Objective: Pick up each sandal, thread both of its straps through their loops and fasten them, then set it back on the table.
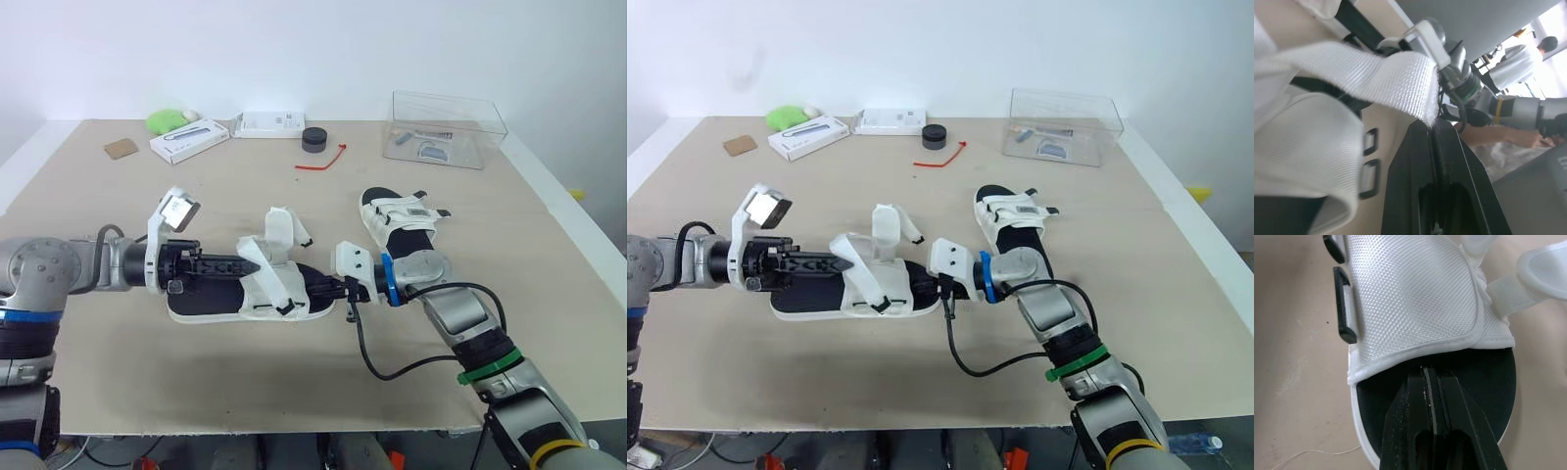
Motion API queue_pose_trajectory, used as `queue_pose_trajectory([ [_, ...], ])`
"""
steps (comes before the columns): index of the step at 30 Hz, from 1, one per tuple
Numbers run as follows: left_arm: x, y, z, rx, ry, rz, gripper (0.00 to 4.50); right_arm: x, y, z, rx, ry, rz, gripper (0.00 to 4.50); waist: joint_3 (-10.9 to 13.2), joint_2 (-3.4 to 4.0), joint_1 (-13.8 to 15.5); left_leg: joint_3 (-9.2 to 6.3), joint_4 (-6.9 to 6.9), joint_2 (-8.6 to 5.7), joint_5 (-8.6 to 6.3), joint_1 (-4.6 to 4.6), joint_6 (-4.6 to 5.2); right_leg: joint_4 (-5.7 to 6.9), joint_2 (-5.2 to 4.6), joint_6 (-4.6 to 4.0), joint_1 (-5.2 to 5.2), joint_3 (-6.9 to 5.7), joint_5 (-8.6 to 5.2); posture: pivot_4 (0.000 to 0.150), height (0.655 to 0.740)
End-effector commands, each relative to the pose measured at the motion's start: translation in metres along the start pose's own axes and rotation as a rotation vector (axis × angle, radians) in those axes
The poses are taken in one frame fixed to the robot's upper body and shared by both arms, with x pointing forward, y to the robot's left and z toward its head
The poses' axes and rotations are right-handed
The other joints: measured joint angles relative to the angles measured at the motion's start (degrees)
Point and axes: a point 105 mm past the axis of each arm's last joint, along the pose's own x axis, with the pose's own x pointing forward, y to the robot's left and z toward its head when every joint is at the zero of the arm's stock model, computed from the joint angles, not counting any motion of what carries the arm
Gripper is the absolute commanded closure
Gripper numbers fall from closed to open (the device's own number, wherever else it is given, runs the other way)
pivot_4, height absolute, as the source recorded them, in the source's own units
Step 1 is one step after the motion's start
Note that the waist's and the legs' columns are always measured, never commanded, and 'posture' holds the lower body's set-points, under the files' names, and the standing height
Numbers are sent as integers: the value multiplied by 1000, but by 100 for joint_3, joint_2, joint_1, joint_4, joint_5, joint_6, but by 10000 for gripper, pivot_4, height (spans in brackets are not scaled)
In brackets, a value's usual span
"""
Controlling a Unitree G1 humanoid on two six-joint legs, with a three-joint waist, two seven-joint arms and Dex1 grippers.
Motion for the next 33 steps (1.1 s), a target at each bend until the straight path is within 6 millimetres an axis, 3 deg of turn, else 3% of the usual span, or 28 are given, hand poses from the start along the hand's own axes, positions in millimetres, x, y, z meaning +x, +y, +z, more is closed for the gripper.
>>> queue_pose_trajectory([
  [1, -8, 1, 10, 33, 13, -9, 44849, -3, -5, 11, -42, -20, -9, 45000, 0, -1, 0, 0, 0, 1, 0, -2, 0, -1, 0, 0, -1, 0, 0, 1500, 7400],
  [13, -13, 16, 28, 35, 37, -29, 44849, -7, -1, 10, -38, -13, -13, 45000, 1, -2, -4, -1, 4, -4, -7, -27, 11, -2, -3, 7, -16, 1, -6, 1500, 7400],
  [19, -10, 5, 17, 5, 126, -106, 44849, -8, 2, 8, -34, -8, -12, 45000, 1, -2, -3, -6, 6, -4, -9, -38, 15, -3, -6, 11, -20, -3, -10, 1500, 7400],
  [33, -3, 24, 13, 62, 188, -46, 44849, -7, 4, 8, -33, -9, -9, 45000, 1, -2, -2, -10, 10, -4, -11, -39, 18, -3, -6, 12, -20, -5, -11, 1500, 7400],
])
